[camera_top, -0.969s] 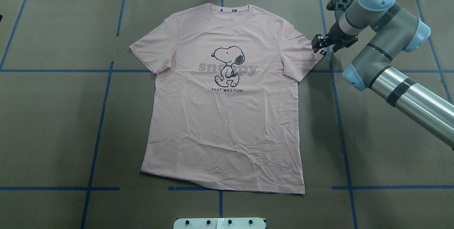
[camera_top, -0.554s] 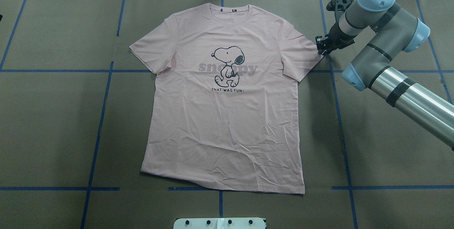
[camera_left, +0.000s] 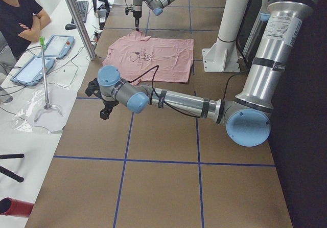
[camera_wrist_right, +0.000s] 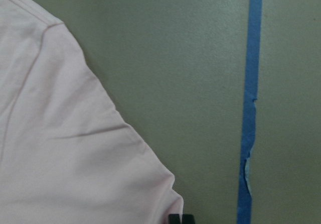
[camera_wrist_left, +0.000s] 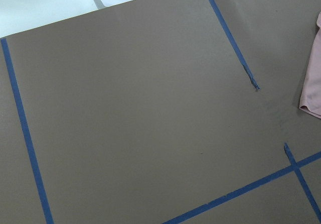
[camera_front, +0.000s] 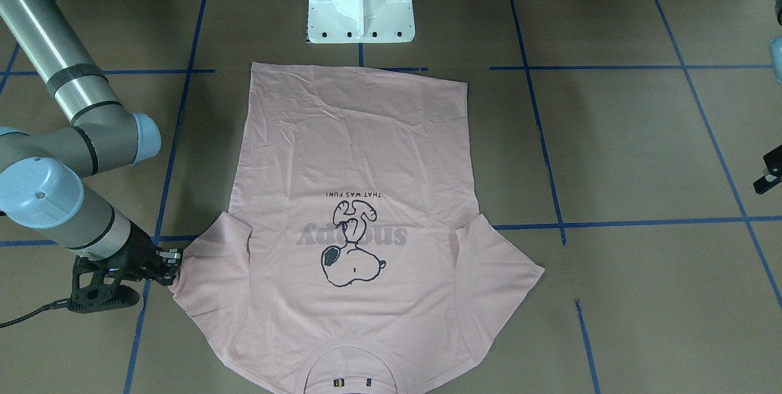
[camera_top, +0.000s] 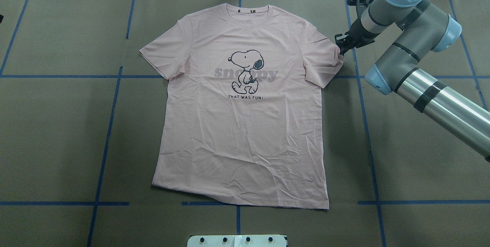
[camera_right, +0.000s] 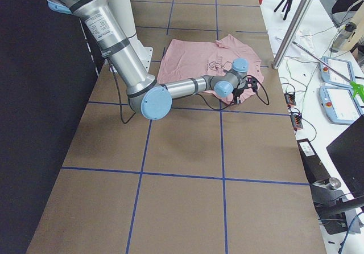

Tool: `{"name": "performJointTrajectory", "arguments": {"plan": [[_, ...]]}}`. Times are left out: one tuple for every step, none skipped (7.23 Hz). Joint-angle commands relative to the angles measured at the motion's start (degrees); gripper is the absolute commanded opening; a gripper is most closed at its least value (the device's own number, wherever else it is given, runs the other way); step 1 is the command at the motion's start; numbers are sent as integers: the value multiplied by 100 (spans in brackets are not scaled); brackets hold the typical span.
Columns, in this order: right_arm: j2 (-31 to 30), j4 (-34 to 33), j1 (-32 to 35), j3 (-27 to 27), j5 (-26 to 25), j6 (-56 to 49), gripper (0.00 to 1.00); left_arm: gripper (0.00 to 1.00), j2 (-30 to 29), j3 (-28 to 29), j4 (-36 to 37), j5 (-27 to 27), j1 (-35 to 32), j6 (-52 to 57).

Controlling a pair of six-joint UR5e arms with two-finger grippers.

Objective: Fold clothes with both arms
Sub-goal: 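Move the right gripper to the pink shirt's sleeve nearest it and grasp, then fold the held sleeve inward toward the collar with the right gripper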

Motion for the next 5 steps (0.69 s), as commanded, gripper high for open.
{"name": "performJointTrajectory", "arguments": {"plan": [[13, -7, -19, 593, 215, 5, 0, 100, -4, 0, 0, 0, -7, 2], [56, 1, -210, 691, 199, 5, 0, 100, 5, 0, 0, 0, -7, 11], [353, -42, -430, 614, 129, 5, 0, 100, 5, 18, 0, 0, -7, 20], [791, -42, -441, 317, -11, 74, 0, 100, 5, 9, 0, 0, -7, 20], [1404, -42, -502, -277, -186, 93, 0, 100, 14, 18, -9, 0, -7, 46]]}}
